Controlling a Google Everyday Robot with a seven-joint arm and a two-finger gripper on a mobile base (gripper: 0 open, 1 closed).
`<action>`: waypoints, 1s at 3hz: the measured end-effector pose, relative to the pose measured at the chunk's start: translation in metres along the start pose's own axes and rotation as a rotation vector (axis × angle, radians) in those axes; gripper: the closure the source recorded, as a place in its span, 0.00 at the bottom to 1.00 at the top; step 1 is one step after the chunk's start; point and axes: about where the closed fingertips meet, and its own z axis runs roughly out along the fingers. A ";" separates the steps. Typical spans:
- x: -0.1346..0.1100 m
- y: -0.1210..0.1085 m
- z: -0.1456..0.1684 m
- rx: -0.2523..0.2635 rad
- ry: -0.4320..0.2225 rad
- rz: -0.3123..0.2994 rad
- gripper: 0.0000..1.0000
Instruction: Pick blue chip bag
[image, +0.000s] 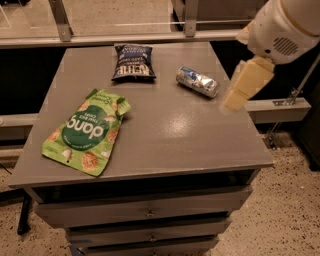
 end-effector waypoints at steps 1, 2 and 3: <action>-0.055 -0.017 0.020 0.034 -0.121 0.019 0.00; -0.111 -0.023 0.036 0.053 -0.267 0.072 0.00; -0.111 -0.023 0.036 0.053 -0.267 0.072 0.00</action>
Offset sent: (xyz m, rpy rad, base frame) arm 0.0775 0.1575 0.0210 0.4164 -0.1113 -0.0065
